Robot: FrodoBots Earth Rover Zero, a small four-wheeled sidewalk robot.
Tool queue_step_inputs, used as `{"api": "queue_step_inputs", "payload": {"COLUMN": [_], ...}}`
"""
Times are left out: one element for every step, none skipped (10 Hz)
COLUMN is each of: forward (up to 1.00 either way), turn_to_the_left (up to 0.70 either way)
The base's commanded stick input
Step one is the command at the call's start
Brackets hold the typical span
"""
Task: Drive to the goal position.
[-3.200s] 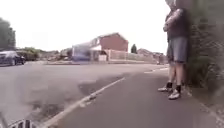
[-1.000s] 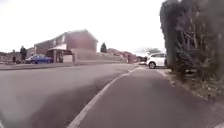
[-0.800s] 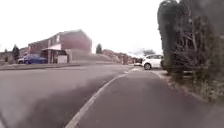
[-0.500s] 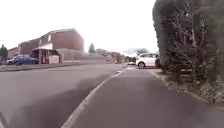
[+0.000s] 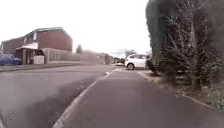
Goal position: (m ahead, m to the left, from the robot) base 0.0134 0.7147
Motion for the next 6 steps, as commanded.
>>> {"api": "queue_step_inputs", "payload": {"forward": [1.0, 1.0, 1.0, 1.0, 1.0, 1.0], "turn_to_the_left": [0.0, 0.0, 0.0, 0.0, 0.0, 0.0]}}
